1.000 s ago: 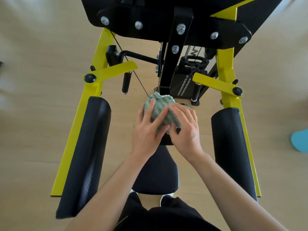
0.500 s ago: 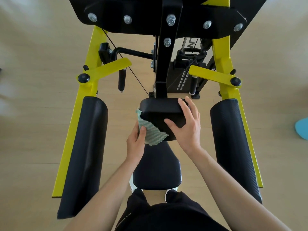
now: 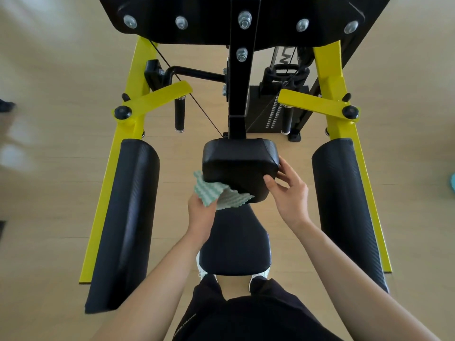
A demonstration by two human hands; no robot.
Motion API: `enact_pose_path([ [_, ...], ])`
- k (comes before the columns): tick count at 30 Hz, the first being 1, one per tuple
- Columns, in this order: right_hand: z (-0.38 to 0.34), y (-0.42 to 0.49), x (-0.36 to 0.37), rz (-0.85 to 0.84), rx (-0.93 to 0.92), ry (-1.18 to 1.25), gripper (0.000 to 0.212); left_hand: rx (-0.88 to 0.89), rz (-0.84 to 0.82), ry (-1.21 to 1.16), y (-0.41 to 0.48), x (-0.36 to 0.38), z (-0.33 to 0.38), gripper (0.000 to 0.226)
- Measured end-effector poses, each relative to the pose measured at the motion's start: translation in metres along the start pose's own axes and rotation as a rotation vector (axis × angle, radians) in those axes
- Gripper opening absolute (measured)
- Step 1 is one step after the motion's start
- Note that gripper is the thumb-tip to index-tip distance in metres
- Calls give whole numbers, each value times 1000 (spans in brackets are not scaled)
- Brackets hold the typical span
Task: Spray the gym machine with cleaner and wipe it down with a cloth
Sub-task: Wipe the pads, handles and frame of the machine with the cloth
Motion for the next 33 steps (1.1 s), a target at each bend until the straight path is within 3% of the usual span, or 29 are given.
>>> enact_pose_path([
  [5, 1, 1, 2, 11, -9, -13, 60, 422, 107, 267, -20, 10, 43, 16],
  [7, 1, 0, 2, 11, -8, -14, 60, 620, 91, 336, -26, 13, 54, 31],
  [10, 2, 0, 2, 18, 2, -10, 60, 759, 95, 452, -26, 17, 62, 66],
  [14, 2, 1, 2, 17, 0, -21, 60, 934, 112, 646, -27, 16, 55, 64],
  [17, 5, 0, 2, 13, -2, -16, 60, 862, 107, 653, -24, 9, 41, 62],
  [21, 7, 0, 3, 8, 8, 1, 62, 476, 115, 621, -17, 1, 22, 38],
  [24, 7, 0, 4, 7, 8, -1, 62, 354, 62, 701, -11, -5, 8, 29],
  [29, 9, 1, 3, 4, 21, 3, 61, 340, 86, 643, -14, -1, 14, 29],
  [33, 10, 0, 4, 2, 31, 29, 62, 530, 177, 628, -27, 5, 33, 51],
])
Point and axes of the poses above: each hand's wrist, its own y-axis towards the middle knuckle, its own x-axis out of the palm, z = x × y, the point moved 3 cm from there along y, towards the middle knuckle, and after that the axes turned 3 degrees about -y, right-handed, at the moved point
